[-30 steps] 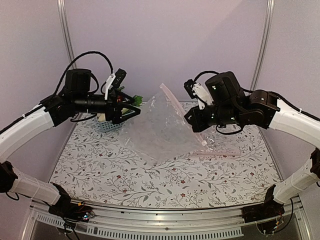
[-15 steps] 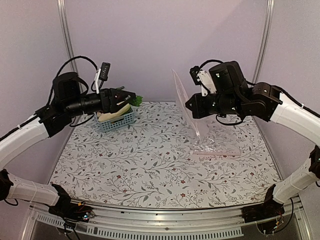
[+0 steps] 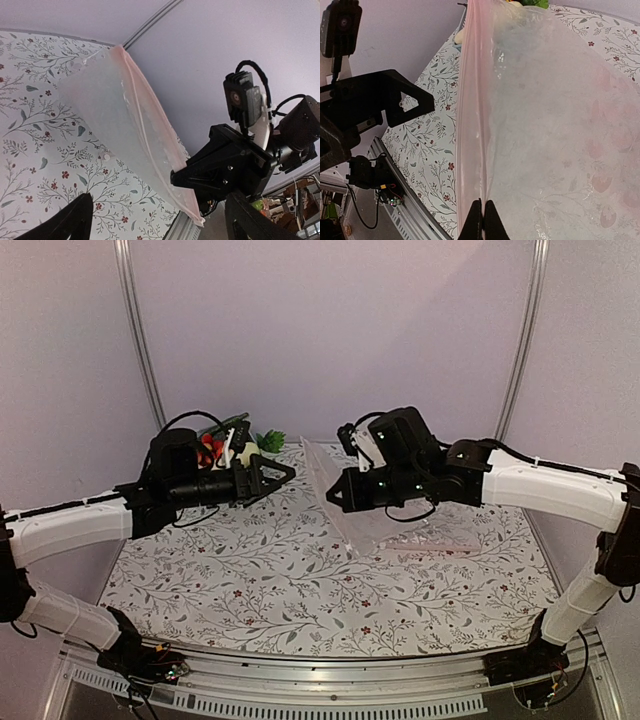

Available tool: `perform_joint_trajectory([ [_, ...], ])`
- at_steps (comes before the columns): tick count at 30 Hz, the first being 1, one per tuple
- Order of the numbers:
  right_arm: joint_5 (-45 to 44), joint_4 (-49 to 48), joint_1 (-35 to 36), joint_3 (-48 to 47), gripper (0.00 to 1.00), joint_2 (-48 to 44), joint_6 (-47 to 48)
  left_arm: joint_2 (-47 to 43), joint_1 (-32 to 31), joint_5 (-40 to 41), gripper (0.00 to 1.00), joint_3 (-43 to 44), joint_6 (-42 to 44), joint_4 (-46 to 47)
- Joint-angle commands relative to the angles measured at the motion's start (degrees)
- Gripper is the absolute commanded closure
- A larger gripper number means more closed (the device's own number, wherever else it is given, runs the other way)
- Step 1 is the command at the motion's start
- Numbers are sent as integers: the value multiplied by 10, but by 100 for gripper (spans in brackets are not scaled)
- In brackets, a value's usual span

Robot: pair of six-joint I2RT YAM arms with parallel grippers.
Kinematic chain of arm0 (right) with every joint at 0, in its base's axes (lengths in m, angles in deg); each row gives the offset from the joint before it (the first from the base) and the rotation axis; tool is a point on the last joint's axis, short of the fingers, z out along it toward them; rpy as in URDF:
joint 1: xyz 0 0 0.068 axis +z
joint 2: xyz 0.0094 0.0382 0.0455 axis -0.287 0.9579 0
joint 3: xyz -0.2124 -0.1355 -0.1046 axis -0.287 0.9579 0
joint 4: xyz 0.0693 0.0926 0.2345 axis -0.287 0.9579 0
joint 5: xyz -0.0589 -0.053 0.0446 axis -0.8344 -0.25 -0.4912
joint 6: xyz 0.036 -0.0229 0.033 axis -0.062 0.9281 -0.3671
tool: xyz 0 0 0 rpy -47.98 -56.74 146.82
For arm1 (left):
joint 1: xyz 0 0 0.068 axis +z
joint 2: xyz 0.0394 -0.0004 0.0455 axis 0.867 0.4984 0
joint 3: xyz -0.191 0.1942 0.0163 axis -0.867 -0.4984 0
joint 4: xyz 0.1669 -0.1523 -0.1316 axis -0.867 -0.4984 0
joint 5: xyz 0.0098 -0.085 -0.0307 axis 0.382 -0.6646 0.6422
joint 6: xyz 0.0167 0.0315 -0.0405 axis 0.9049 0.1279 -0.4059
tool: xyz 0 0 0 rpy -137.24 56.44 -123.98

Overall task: Place the food in the zip-top bag and seal the zipper
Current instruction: Open the zipper food storage bag at the center of the board.

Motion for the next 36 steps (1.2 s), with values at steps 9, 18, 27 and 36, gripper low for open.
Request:
perform_joint_trajectory([
  [9, 23, -27, 3, -15, 100, 22, -20, 66, -14, -23, 6, -6, -51, 79],
  [18, 10, -7, 9, -30, 100, 33, -11, 103, -21, -16, 38, 21, -34, 63],
  [27, -16, 20, 18, -49, 100, 43, 3, 127, -25, -14, 55, 39, -37, 70],
  [36, -88, 69, 30, -70, 100, 46, 19, 148, -31, 16, 85, 57, -14, 7],
])
